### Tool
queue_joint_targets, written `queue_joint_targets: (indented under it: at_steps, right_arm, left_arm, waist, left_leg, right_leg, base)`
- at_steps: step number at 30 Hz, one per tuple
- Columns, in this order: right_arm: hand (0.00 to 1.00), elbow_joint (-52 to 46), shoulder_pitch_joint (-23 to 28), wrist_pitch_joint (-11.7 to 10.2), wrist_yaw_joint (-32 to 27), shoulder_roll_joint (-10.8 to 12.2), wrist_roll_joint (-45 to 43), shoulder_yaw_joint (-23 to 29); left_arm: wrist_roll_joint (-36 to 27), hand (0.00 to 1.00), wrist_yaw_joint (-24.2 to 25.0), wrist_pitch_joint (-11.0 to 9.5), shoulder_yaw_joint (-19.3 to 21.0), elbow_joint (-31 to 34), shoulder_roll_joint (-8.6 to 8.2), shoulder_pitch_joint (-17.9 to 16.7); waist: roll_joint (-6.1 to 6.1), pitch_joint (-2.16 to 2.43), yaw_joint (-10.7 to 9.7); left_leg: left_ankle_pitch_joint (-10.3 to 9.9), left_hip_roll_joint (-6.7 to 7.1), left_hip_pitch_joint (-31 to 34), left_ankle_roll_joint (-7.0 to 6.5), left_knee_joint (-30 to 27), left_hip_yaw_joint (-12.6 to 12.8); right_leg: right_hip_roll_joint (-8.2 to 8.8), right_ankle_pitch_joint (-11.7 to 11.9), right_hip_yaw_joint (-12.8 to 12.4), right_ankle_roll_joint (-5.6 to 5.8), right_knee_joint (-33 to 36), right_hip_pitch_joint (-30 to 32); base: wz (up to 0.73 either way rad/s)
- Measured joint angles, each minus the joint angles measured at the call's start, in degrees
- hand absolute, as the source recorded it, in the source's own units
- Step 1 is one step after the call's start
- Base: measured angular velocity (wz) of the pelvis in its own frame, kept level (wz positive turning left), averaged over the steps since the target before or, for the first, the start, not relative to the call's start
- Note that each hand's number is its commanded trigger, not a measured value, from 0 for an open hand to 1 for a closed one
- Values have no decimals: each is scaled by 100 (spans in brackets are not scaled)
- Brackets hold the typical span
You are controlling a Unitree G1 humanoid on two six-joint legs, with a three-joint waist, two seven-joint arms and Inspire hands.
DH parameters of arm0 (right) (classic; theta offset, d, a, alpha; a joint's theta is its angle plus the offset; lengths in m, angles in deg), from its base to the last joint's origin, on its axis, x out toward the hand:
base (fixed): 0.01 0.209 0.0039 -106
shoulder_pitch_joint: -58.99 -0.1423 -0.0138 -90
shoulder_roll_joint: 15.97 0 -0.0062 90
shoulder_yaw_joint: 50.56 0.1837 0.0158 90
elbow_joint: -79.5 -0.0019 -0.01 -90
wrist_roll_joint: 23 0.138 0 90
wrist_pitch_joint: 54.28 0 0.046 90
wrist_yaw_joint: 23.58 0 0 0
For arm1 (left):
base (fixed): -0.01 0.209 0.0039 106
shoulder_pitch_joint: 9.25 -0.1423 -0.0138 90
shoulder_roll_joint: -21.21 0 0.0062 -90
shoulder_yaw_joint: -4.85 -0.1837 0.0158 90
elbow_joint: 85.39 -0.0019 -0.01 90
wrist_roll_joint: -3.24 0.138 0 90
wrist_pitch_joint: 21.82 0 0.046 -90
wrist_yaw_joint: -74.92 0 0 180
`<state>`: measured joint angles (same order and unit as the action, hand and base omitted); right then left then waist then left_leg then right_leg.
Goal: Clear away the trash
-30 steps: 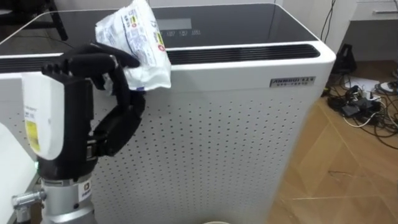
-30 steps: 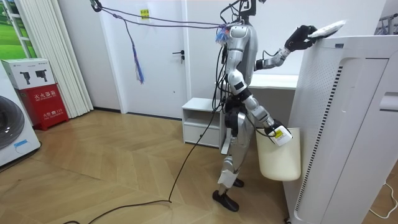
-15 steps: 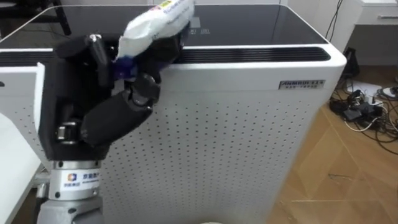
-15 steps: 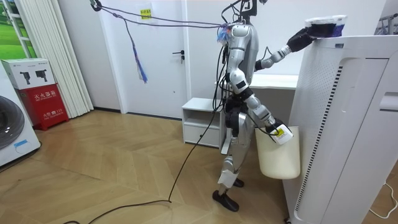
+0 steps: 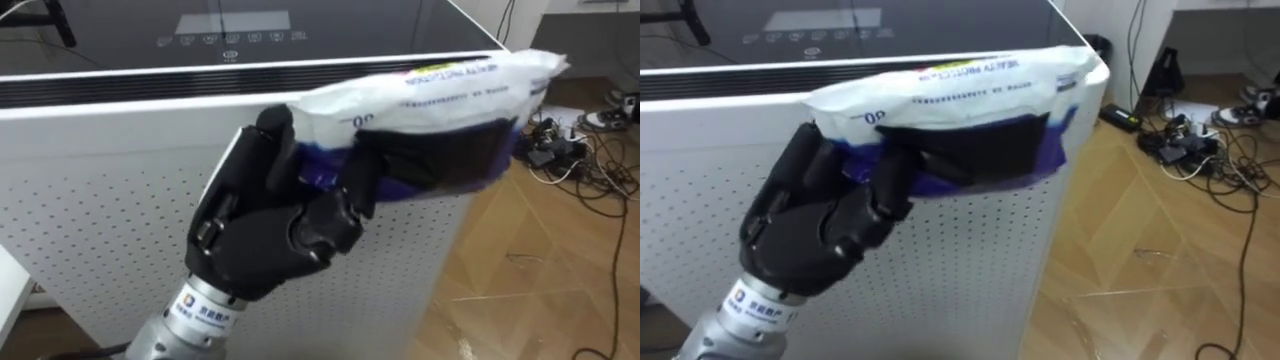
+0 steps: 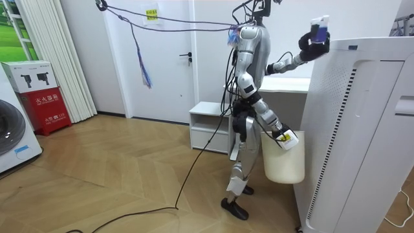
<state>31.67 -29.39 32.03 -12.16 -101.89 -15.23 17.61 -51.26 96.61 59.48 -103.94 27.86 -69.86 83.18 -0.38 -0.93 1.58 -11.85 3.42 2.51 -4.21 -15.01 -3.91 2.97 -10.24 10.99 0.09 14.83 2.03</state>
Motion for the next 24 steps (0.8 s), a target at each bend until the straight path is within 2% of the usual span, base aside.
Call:
queue_joint_targets:
  at_steps: [3,6,9,12,15,17,19,21,24]
  right_arm:
    - [100,0,-6,14,0,6,-126,3]
    - [100,0,-11,23,1,11,-244,44]
    - [100,-5,-15,131,2,23,-264,61]
    - [100,-15,-55,204,2,16,-264,68]
    - [100,-16,-85,204,30,-2,-264,69]
    - [100,-14,-105,204,48,-17,-271,64]
    - [100,-14,-178,204,68,-20,-362,64]
    - [100,4,-264,204,97,-62,-360,62]
    - [100,71,-283,204,125,-100,-334,57]
  left_arm:
    - [0,100,254,36,0,0,-3,0]
    - [10,100,435,175,-1,-7,4,0]
    - [65,100,553,301,21,-41,23,-8]
    - [360,100,562,389,61,-233,21,-20]
    - [1015,100,563,396,77,-688,45,-39]
    - [1642,100,563,418,55,-1231,102,-144]
    - [1999,100,564,487,49,-1457,193,-260]
    - [2173,100,573,542,31,-1696,260,-331]
    - [2274,100,572,554,8,-1988,248,-457]
  waist:
    - [3,-1,-3]
    - [21,-4,-8]
    - [27,0,46]
    - [44,6,49]
    - [51,9,60]
    - [80,3,50]
    - [115,6,26]
    - [170,-6,24]
    - [196,0,33]
  left_leg:
    - [-1,-9,7,2,33,0]
    - [-1,-7,23,2,23,-13]
    - [-1,-8,22,2,28,0]
    - [0,-7,36,1,23,11]
    - [1,-8,83,1,16,12]
    - [1,-7,108,1,20,-1]
    - [1,-7,211,1,-7,3]
    - [3,-7,356,2,-53,8]
    - [5,-8,361,3,-55,20]
  right_leg:
    - [-11,3,1,-5,6,-2]
    - [-11,3,17,-6,2,2]
    - [-12,3,14,-6,1,15]
    - [-11,3,0,-5,6,48]
    - [-11,3,4,-6,6,108]
    - [-12,3,15,-5,-6,112]
    - [-9,5,24,-9,-2,221]
    - [-3,16,48,-21,3,348]
    - [-1,16,52,-21,-1,347]
  base:
    - [0]
    - [0]
    - [-1]
    - [-2]
    - [0]
    - [0]
    - [0]
    - [0]
    - [4]
